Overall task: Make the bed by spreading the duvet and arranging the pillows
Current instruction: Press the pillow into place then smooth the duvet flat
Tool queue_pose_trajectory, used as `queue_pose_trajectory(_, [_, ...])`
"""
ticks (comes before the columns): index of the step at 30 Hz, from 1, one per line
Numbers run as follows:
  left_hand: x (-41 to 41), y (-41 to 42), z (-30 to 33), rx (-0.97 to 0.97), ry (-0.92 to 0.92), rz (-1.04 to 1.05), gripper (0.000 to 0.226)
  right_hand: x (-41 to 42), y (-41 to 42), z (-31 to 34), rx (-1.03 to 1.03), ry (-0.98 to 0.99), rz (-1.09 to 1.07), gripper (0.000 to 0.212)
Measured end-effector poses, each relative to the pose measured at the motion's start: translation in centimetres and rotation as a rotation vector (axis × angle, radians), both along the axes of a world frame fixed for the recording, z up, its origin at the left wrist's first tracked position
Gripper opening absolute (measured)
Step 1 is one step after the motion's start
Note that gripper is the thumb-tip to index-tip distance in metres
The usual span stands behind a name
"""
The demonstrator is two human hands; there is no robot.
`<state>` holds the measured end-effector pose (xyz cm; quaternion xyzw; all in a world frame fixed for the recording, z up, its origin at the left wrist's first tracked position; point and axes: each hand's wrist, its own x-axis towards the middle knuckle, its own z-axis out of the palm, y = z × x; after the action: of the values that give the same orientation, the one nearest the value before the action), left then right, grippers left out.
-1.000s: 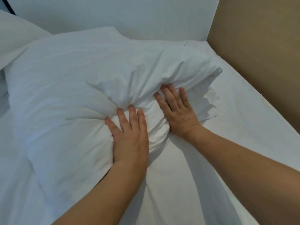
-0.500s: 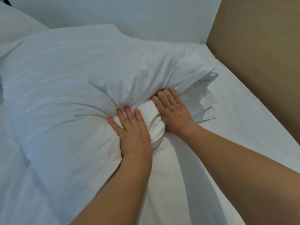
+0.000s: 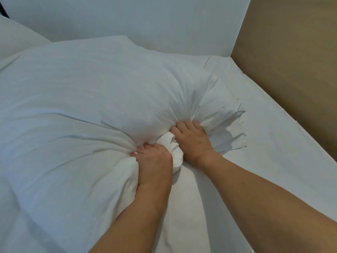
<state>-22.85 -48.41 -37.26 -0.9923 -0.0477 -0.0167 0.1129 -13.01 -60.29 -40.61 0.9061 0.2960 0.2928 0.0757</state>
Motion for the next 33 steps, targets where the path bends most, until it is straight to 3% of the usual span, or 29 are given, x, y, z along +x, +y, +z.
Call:
queue_pose_trajectory(2, [0.7,0.7,2.6,-0.097,0.104,-0.041,0.005,0.2,0.7,1.7,-0.064,0.113,-0.02,0.021])
queue_pose_trajectory(6, [1.4,1.7,9.8,-0.115,0.142,-0.052,0.026,-0.5,0.8,9.8,-0.226,0.411,-0.063,0.024])
queue_pose_trajectory(10, [1.6,3.8,22.7,-0.088,0.136,-0.059,0.026,-1.2,2.1,24.6,-0.249,0.524,-0.004,0.032])
queue_pose_trajectory(15, [3.5,6.5,44.3,-0.065,0.071,-0.06,0.022,-0.6,3.9,46.0,-0.266,0.548,0.002,0.033])
queue_pose_trajectory(20, [5.4,5.7,64.3,-0.15,0.052,-0.123,0.015,-0.4,2.0,66.7,-0.258,0.578,-0.092,0.026])
queue_pose_trajectory(23, [5.8,4.1,73.0,-0.22,0.118,-0.187,0.011,-1.1,-0.3,75.6,-0.273,0.575,-0.137,0.024])
queue_pose_trajectory(27, [6.3,0.2,80.2,-0.303,0.198,-0.243,0.014,-1.8,-4.7,82.9,-0.308,0.545,-0.175,0.024])
queue_pose_trajectory(33, [8.4,-8.3,83.4,-0.351,0.153,-0.322,0.014,-0.5,-13.5,87.5,-0.32,0.5,-0.253,0.025])
